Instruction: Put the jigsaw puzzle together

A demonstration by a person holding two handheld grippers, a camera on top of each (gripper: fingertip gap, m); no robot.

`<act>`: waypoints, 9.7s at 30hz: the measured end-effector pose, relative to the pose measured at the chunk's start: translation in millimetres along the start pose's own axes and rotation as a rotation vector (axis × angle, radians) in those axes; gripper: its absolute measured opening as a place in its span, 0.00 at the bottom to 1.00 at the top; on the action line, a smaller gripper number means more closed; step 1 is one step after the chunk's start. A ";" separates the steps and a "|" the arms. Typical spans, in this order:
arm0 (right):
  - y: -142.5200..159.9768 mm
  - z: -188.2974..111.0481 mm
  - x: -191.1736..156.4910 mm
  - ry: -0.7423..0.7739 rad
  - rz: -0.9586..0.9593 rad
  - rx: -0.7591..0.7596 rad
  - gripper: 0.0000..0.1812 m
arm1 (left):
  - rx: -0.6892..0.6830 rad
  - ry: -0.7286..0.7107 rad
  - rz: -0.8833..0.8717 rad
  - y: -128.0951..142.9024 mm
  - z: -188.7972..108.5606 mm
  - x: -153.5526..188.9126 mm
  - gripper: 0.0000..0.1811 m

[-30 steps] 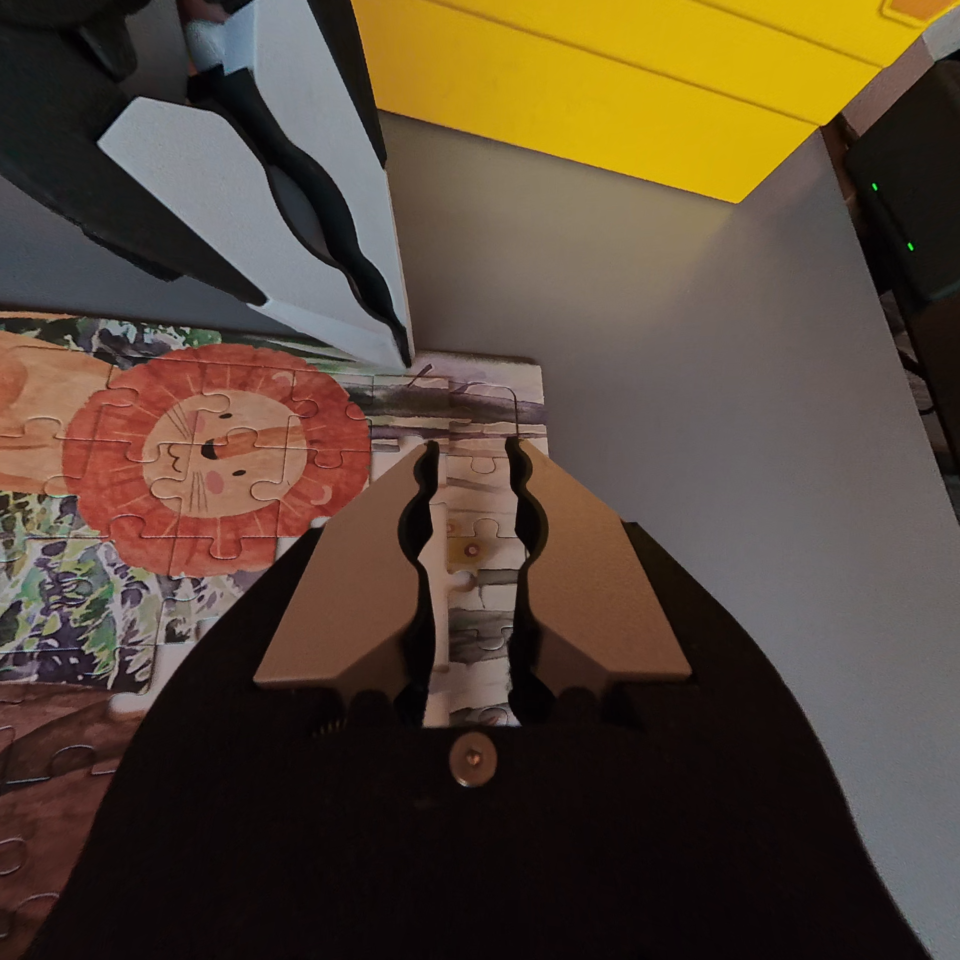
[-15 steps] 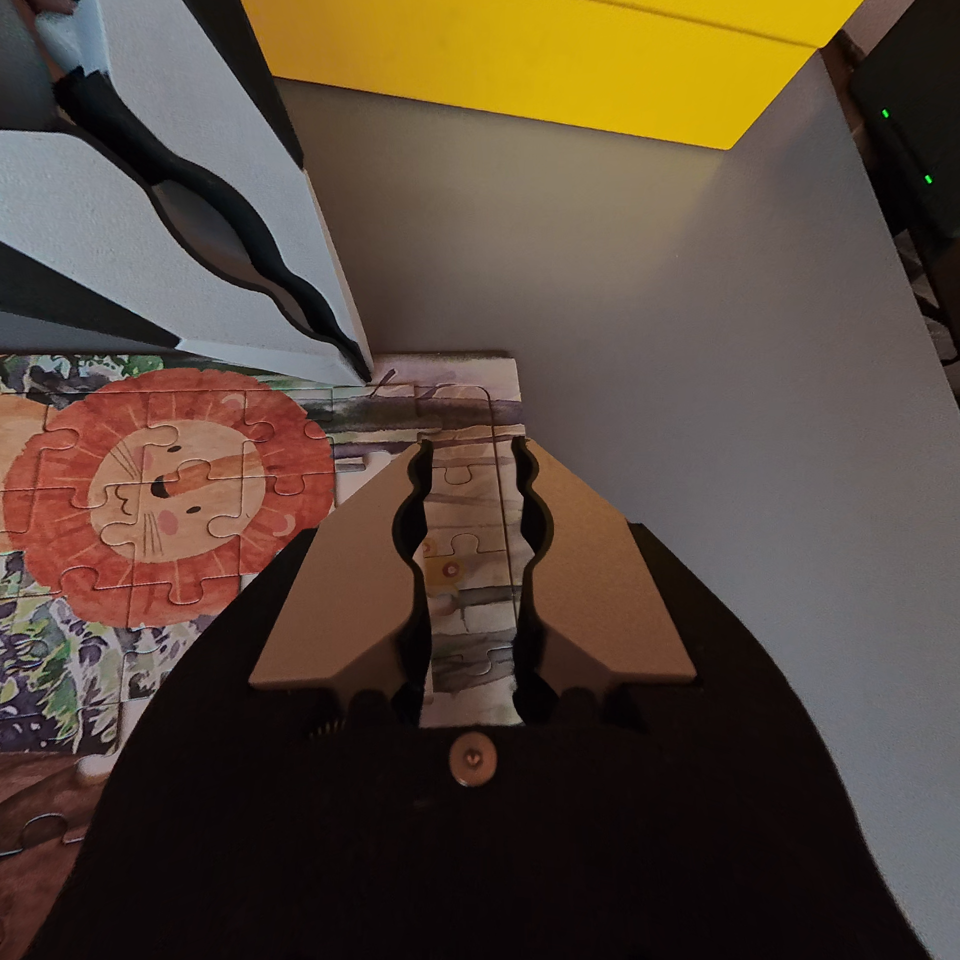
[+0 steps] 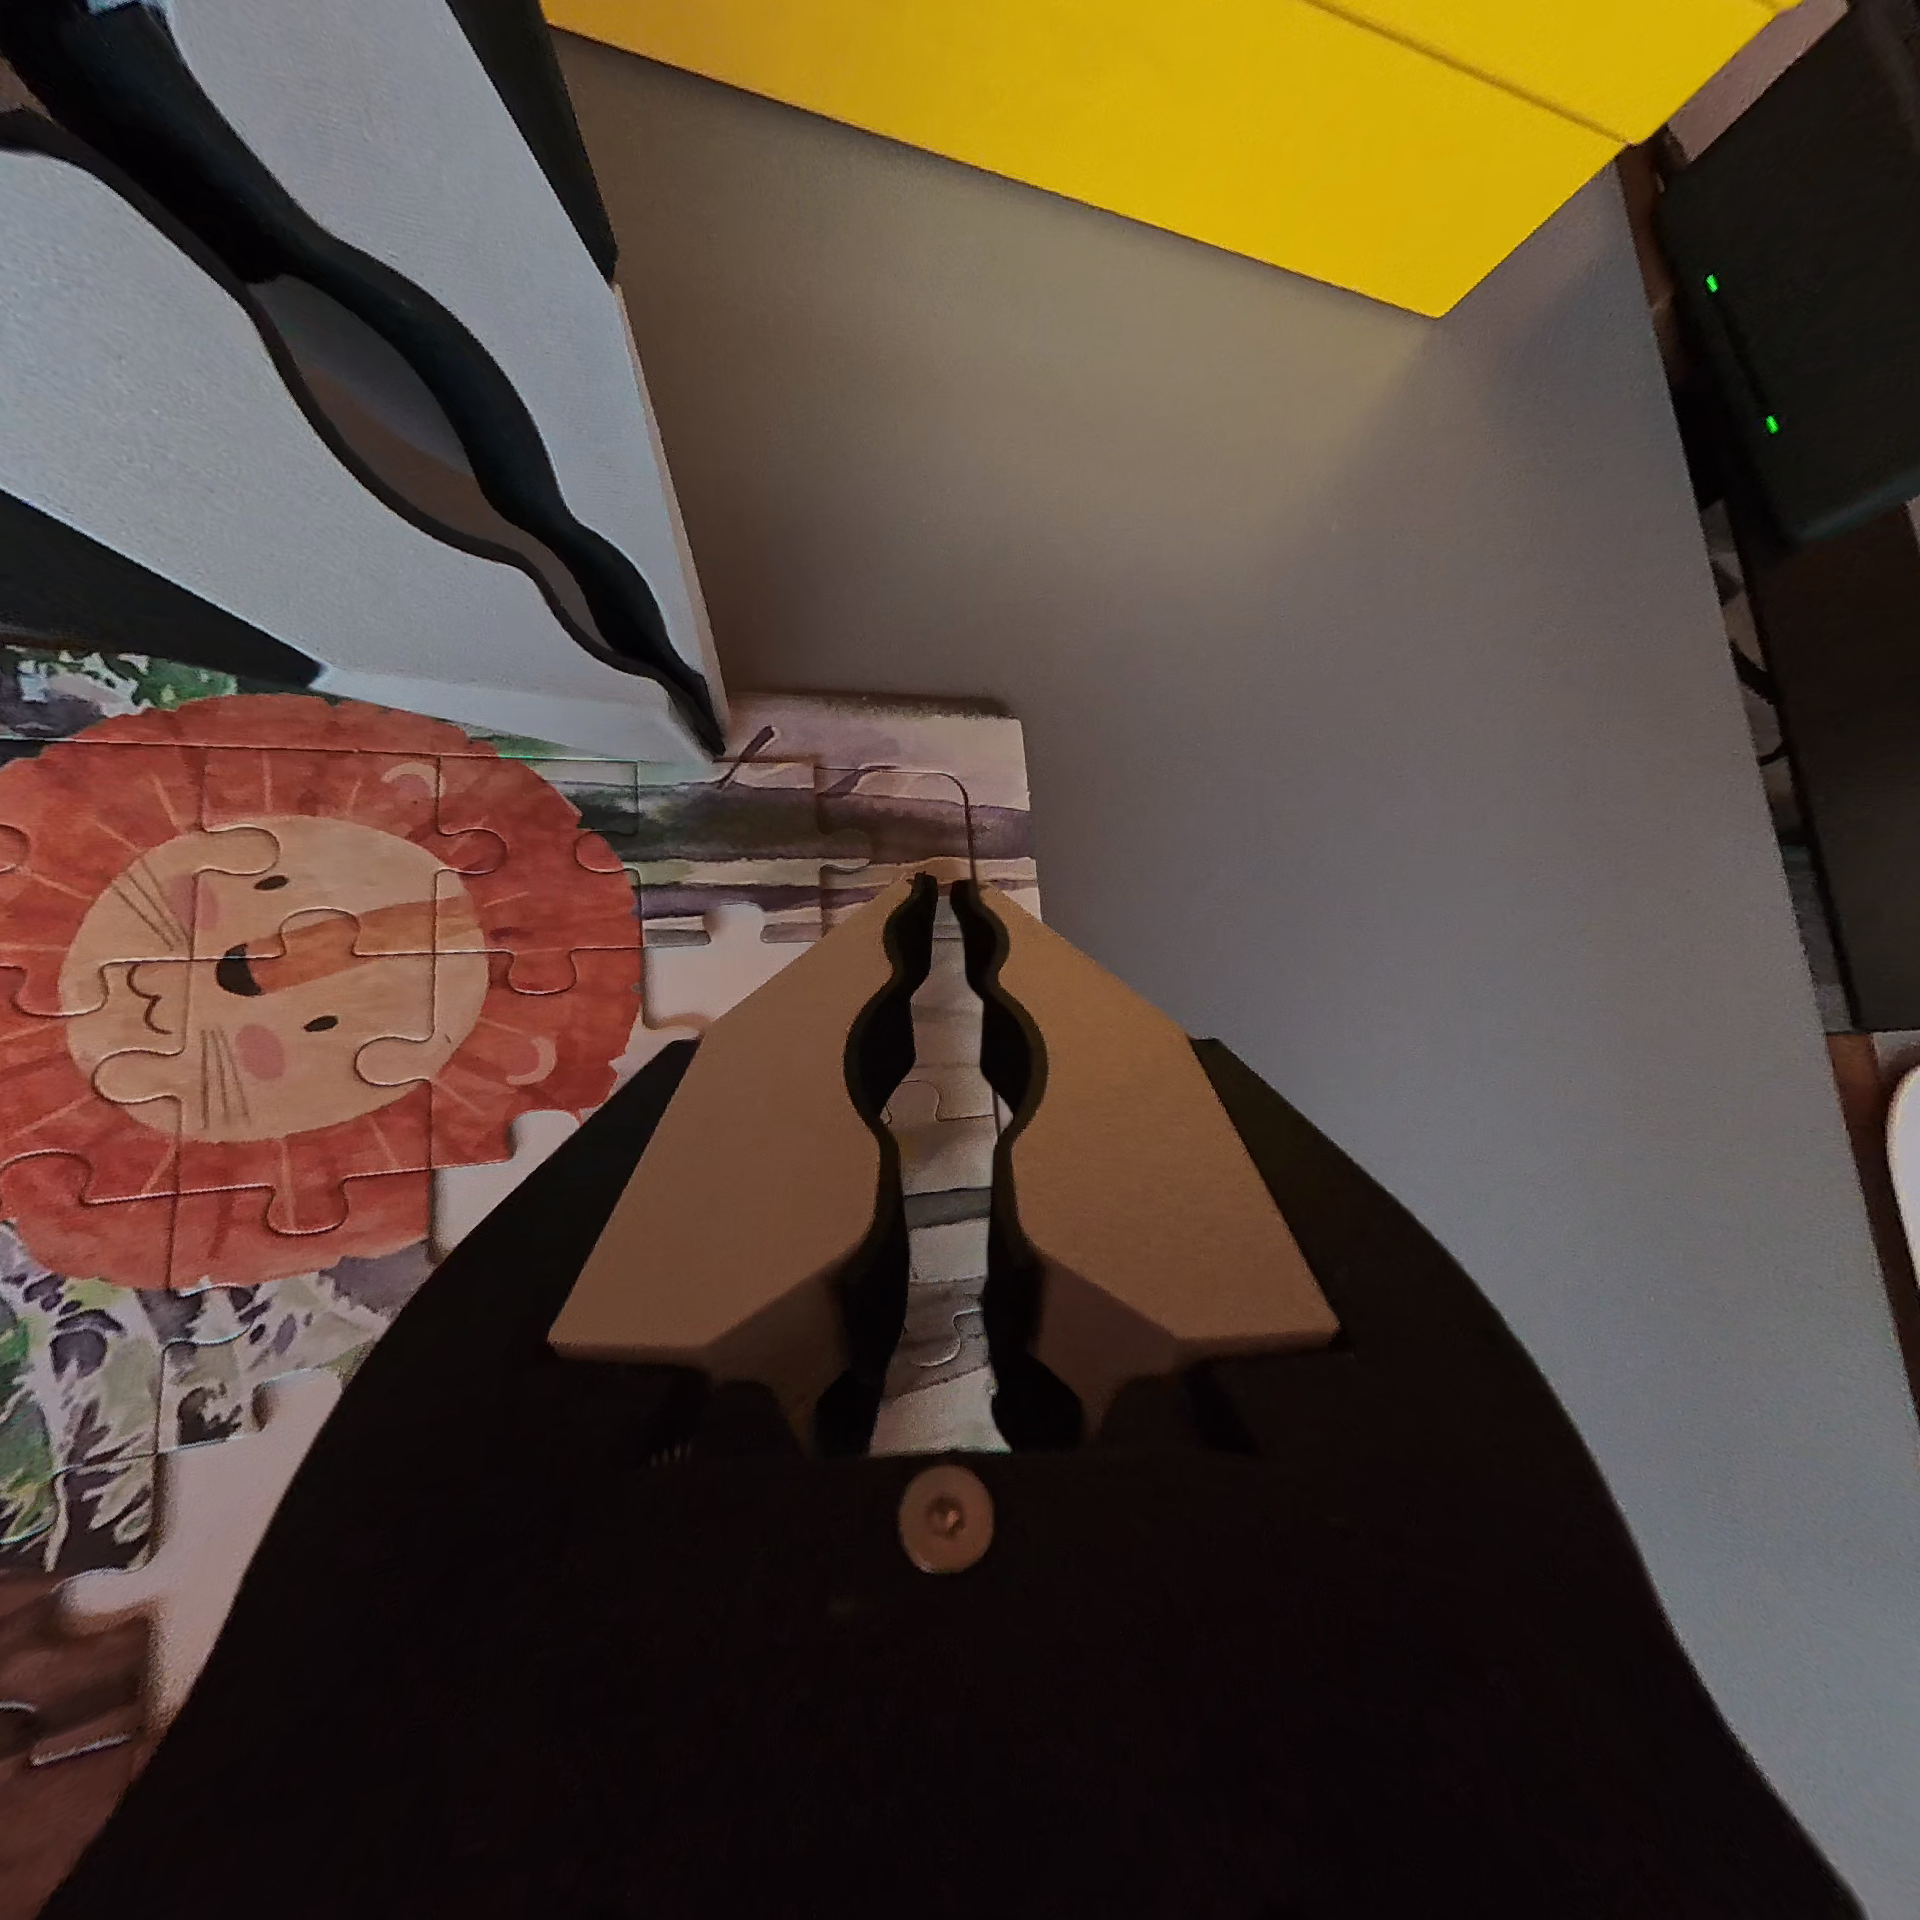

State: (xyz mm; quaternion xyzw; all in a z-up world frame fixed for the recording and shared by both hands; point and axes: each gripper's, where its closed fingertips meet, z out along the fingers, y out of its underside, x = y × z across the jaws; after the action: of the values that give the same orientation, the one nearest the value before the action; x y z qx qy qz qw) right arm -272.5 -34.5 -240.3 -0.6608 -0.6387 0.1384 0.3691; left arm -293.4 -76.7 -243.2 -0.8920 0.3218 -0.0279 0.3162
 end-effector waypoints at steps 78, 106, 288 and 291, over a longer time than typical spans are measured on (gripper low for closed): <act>-3.2 -16.5 -29.9 -0.204 -0.079 0.095 0.05 | 0.028 0.032 0.032 -26.0 -0.9 -17.9 0.01; -22.8 -33.9 -36.5 -0.024 -0.397 0.306 0.00 | 0.157 0.338 -0.015 -24.5 -9.6 1.5 0.12; -7.6 -11.3 -43.1 -0.271 0.238 -0.184 0.20 | -0.005 0.259 -0.114 -0.8 -0.9 -2.0 0.01; -7.4 -12.4 -44.7 -0.286 0.238 -0.185 0.20 | -0.005 0.265 -0.116 -0.8 -1.1 -1.3 0.01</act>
State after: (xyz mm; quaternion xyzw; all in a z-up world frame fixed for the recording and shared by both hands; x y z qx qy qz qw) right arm -276.4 -81.3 -239.7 -0.7365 -0.6118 0.2141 0.1935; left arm -294.3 -76.0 -241.7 -0.8985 0.3087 -0.1630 0.2663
